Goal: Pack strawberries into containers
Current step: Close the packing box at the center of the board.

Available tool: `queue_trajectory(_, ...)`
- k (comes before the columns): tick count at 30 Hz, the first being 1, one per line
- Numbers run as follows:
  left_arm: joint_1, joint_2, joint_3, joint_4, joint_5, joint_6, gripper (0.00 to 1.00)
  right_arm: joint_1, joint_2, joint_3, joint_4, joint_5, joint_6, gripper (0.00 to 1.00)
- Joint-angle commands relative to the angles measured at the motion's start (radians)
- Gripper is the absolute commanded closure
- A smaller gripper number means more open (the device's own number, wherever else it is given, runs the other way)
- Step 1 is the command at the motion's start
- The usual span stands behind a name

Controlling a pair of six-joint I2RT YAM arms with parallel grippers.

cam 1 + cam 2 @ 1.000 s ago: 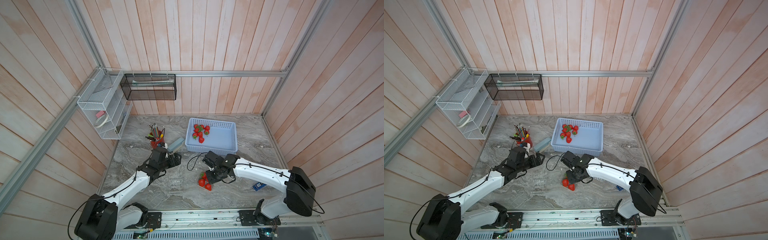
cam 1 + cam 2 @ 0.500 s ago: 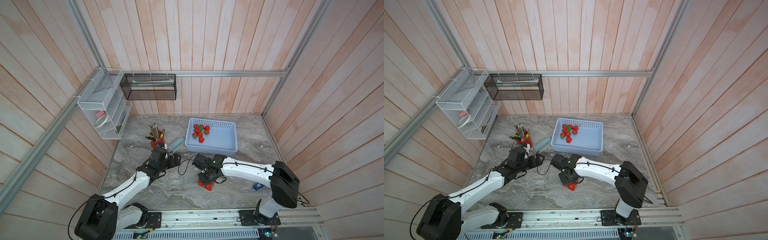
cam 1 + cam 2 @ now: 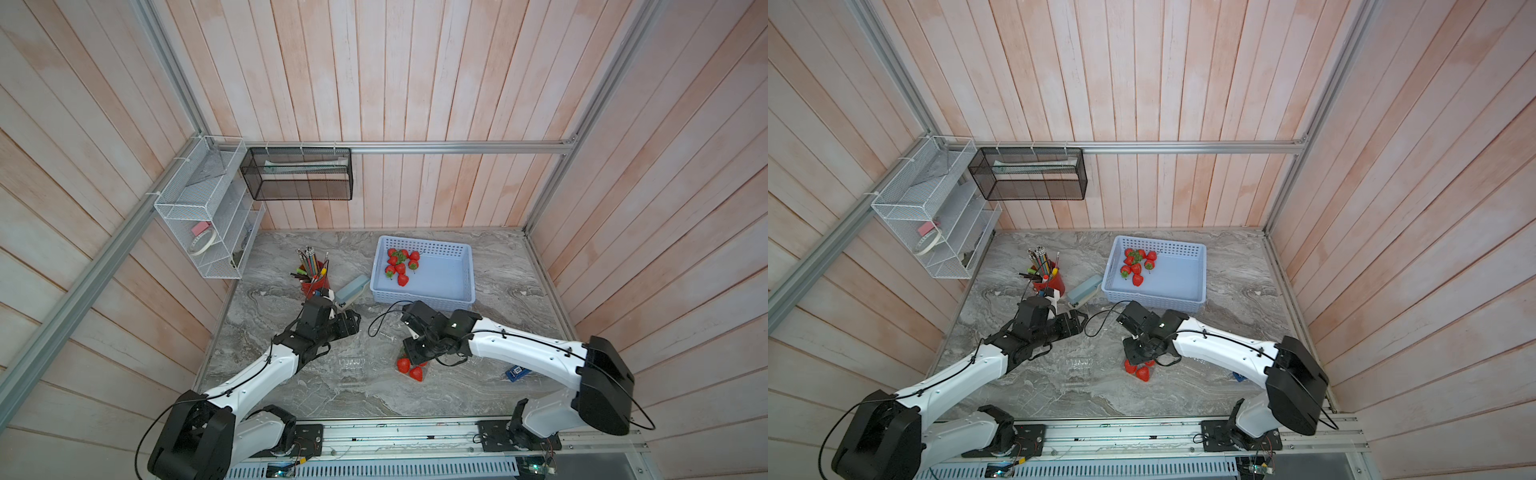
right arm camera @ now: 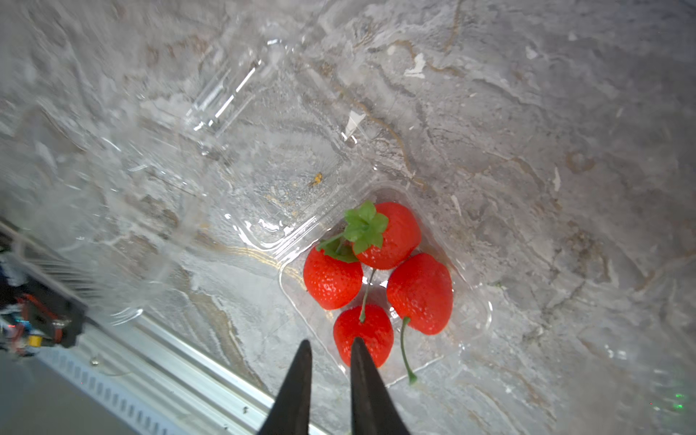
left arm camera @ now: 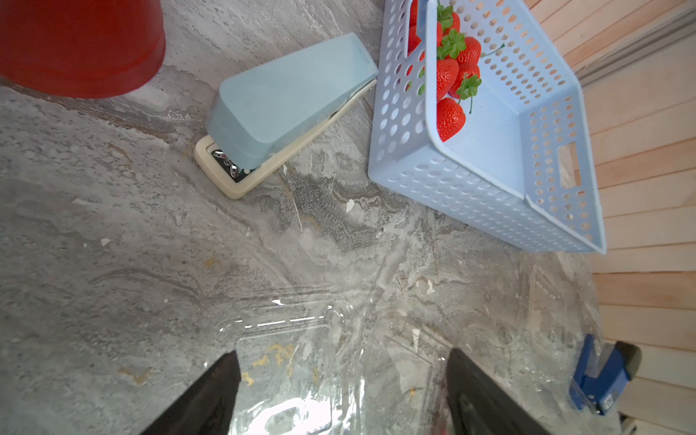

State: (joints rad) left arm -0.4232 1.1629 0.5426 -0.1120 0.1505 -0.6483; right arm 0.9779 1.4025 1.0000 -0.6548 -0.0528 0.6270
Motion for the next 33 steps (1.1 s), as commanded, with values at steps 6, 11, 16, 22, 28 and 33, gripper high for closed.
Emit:
queue_trajectory(6,0.006,0.028,-0.03,0.046,0.057,0.029,0.48,-0.053,-0.146,-0.158,0.066,-0.046,0.11,1.0)
queue_trajectory(11,0.005,0.115,-0.029,0.079,0.09,0.024,0.56,-0.054,-0.136,-0.194,0.093,-0.053,0.104,1.0)
queue_trajectory(16,0.006,0.152,-0.04,0.108,0.087,0.016,0.56,-0.065,-0.106,-0.216,0.142,-0.073,0.091,1.0)
queue_trajectory(22,0.006,0.192,-0.039,0.132,0.102,0.015,0.56,-0.067,-0.07,-0.219,0.156,-0.086,0.076,1.0)
queue_trajectory(28,0.005,0.218,-0.039,0.152,0.118,0.009,0.55,-0.068,-0.057,-0.261,0.211,-0.113,0.095,1.0)
queue_trajectory(33,0.005,0.223,-0.042,0.167,0.131,0.0,0.56,-0.068,-0.058,-0.281,0.266,-0.138,0.111,1.0)
